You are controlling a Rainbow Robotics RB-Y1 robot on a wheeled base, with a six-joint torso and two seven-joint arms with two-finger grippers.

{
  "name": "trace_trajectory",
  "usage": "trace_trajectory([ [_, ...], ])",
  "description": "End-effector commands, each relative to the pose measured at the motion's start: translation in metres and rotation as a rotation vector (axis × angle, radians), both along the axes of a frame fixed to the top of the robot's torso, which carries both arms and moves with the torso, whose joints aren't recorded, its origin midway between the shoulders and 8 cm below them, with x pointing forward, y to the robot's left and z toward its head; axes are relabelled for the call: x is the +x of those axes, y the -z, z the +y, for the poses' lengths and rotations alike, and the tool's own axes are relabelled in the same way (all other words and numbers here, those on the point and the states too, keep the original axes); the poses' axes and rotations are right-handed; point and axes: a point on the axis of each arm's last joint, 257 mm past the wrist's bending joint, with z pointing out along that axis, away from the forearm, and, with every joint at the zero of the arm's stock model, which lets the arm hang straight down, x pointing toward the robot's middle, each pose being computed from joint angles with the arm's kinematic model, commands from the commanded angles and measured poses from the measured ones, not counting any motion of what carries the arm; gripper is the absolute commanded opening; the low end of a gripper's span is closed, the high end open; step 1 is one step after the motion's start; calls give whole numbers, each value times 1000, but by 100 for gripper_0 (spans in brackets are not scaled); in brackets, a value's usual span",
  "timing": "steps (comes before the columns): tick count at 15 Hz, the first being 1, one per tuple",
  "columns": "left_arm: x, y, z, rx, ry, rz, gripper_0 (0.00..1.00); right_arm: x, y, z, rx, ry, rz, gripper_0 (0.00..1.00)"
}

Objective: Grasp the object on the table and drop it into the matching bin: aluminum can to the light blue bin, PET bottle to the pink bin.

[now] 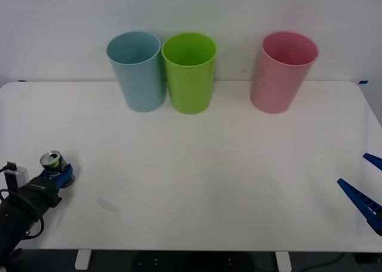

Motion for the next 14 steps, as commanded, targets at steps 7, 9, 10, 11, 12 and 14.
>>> trace_trajectory([
  [7,-18,-51,13,-62,-25,-100,0,0,0,0,0,0,0,100],
  [9,-21,-66,28,-70,-58,-125,0,0,0,0,0,0,0,100],
  [10,-21,-75,31,-77,-66,-140,0,0,0,0,0,0,0,100],
  [11,-21,-83,33,-89,-73,-154,0,0,0,0,0,0,0,100],
  [12,-19,-94,32,-119,-73,-166,0,0,0,0,0,0,0,100],
  [14,-16,-119,24,-165,-47,-198,0,0,0,0,0,0,0,100],
])
